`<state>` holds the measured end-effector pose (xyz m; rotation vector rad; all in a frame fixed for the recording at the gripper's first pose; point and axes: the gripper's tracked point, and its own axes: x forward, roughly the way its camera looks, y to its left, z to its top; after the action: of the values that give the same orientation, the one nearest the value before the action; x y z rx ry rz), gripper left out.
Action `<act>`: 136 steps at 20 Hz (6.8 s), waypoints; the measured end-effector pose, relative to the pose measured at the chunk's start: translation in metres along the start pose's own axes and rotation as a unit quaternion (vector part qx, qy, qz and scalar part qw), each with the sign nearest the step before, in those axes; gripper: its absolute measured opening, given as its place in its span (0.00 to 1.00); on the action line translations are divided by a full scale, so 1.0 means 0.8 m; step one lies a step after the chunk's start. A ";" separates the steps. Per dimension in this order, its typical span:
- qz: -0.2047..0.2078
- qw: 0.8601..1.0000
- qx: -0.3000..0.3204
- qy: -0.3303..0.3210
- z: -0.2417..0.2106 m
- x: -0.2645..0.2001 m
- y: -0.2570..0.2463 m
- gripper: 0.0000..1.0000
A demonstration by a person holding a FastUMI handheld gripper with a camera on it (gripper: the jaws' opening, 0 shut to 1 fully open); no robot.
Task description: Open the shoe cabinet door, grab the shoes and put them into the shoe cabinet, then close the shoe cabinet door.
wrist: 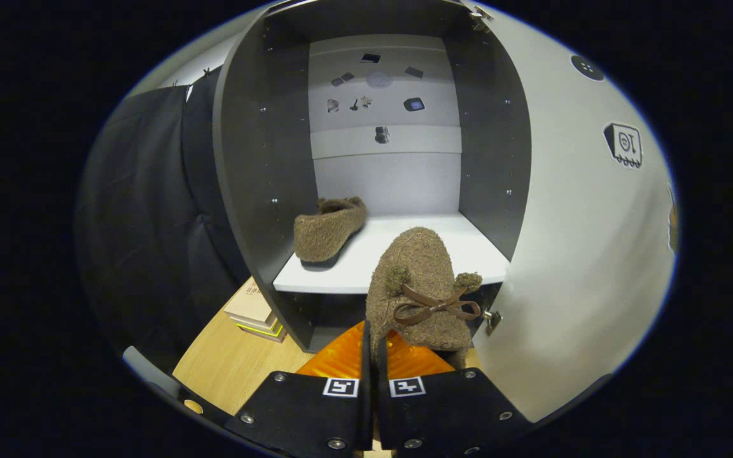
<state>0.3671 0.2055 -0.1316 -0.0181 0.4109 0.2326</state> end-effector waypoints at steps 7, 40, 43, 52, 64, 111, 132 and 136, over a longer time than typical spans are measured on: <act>-0.014 1.000 -0.024 -0.015 0.085 0.077 -0.027 0.03; -0.031 0.998 -0.040 0.037 0.116 0.230 -0.036 0.23; -0.033 0.999 -0.037 0.020 0.123 0.203 -0.034 0.23; -0.047 0.997 -0.039 -0.043 0.140 0.090 -0.033 0.22; -0.053 0.995 -0.027 -0.078 0.102 -0.100 -0.007 0.22; -0.016 0.990 0.018 -0.136 -0.026 -0.311 -0.275 0.51; 0.142 0.979 0.003 -0.145 0.003 -0.241 -0.054 0.80; 0.157 0.978 0.001 -0.138 0.013 -0.205 -0.018 0.84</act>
<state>0.2284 0.1564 -0.0575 0.0817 0.1349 0.5395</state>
